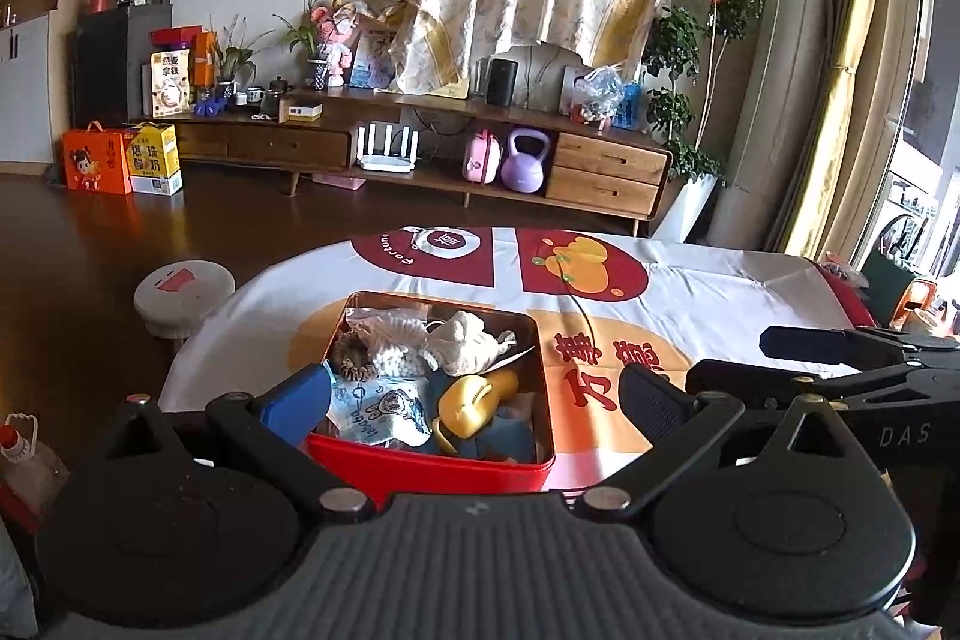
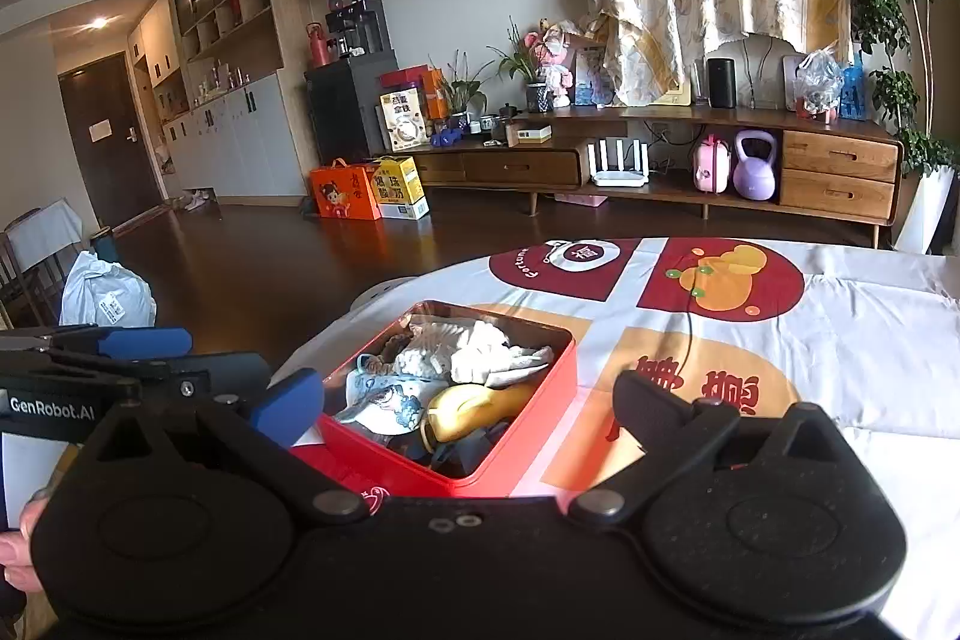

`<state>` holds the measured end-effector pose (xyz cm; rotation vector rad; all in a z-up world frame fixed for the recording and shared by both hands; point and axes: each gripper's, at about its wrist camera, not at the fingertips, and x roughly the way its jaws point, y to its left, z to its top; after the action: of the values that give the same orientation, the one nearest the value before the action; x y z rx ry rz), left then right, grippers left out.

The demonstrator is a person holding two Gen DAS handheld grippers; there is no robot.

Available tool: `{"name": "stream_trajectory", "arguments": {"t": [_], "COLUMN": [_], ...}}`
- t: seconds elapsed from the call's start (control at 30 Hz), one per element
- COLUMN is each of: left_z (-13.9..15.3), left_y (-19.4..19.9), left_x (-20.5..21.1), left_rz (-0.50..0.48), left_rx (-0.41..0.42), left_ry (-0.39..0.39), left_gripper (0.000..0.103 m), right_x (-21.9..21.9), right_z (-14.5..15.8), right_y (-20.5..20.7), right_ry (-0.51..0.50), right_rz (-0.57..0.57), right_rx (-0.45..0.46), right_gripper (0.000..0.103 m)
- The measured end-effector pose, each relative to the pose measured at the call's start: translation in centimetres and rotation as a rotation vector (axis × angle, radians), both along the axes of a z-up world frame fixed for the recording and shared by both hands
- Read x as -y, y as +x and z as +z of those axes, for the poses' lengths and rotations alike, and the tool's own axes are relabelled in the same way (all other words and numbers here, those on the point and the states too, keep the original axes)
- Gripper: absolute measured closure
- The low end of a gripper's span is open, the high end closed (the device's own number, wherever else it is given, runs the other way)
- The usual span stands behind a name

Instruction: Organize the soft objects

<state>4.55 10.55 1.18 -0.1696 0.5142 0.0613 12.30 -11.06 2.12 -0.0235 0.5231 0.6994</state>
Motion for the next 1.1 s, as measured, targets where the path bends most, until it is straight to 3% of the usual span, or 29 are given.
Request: {"name": "stream_trajectory", "arguments": {"t": [1.1], "left_z": [-0.09], "left_y": [0.12], "left_x": [0.28], "left_rz": [-0.011], "left_rx": [0.000], "left_ry": [0.001], "left_gripper": [0.000], "right_x": [0.04], "right_z": [-0.61], "right_y": [-0.33], "right_ry": [0.007], "right_rz": [-0.015], "right_rx": [-0.009], "right_gripper": [0.000]}}
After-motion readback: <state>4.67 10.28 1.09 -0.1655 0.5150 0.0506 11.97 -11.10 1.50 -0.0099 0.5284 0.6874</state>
